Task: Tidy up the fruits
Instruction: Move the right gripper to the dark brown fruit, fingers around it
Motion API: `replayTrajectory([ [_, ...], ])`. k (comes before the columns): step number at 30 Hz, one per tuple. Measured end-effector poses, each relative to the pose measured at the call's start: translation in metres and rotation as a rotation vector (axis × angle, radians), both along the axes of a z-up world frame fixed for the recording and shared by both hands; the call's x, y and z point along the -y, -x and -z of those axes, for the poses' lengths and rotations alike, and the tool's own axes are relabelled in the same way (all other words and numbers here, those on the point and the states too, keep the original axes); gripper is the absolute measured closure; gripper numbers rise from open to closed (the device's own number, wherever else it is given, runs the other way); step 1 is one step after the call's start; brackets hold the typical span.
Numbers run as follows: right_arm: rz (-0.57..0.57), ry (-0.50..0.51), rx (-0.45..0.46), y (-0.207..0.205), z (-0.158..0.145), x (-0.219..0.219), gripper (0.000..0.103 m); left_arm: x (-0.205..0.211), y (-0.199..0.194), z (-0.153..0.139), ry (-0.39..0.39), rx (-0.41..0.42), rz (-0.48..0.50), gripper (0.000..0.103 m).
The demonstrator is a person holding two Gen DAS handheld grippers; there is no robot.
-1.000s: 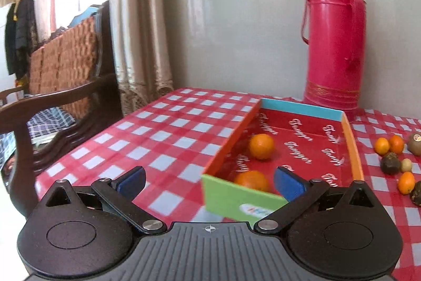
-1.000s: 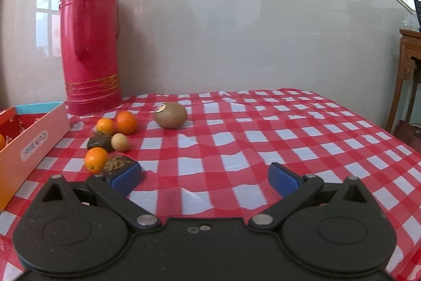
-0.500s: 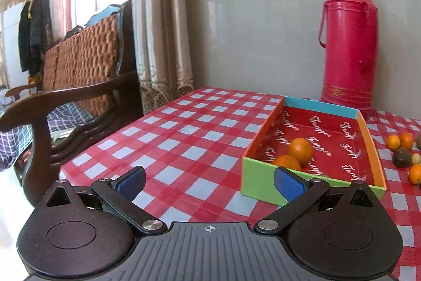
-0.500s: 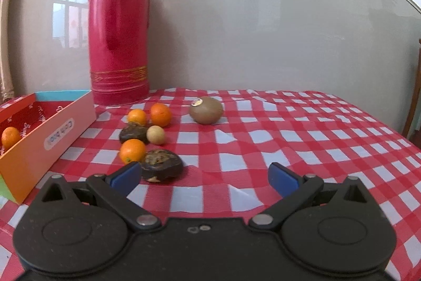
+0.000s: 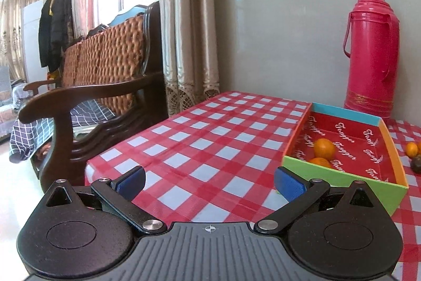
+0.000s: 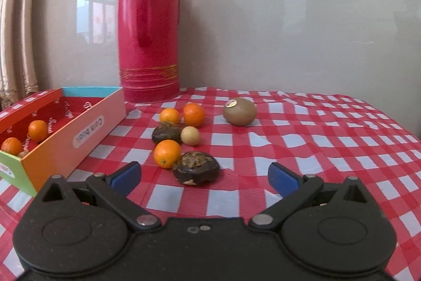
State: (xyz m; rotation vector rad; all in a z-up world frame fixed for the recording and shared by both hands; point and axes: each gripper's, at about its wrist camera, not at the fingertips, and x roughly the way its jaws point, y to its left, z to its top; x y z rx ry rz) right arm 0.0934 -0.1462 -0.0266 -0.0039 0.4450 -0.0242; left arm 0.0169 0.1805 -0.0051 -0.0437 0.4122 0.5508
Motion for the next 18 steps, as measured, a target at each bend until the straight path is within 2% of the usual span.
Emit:
replayTrajectory([
  [18,-0.058,0.031,-0.098,-0.020,0.004,-0.009,0.013,-0.031,0.013,0.005,0.019,-0.008,-0.067,0.000],
])
